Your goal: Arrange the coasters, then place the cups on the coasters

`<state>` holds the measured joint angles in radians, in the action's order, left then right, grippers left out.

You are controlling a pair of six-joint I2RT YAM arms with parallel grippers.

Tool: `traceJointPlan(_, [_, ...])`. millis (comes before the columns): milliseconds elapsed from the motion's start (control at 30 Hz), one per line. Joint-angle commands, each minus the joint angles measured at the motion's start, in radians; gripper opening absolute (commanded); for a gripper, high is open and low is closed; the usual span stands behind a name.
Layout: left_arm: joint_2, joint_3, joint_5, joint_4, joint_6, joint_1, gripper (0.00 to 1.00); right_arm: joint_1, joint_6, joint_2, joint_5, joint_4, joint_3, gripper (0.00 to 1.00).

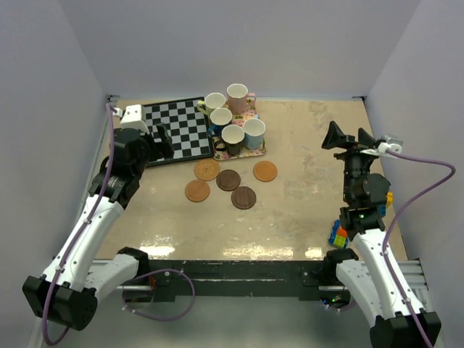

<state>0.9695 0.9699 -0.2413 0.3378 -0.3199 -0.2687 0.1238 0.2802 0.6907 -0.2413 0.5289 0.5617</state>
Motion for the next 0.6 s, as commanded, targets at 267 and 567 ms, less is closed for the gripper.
traceJointPlan(267, [0.081,0.233,0.005,-0.017,0.056,0.005,1.00,0.000,0.022,-0.013,0.014,-0.101,0.102,0.99])
traceJointPlan(567, [0.116,0.248,0.131,-0.226,0.199,0.005,1.00,0.000,0.028,0.084,0.109,-0.217,0.243,0.98])
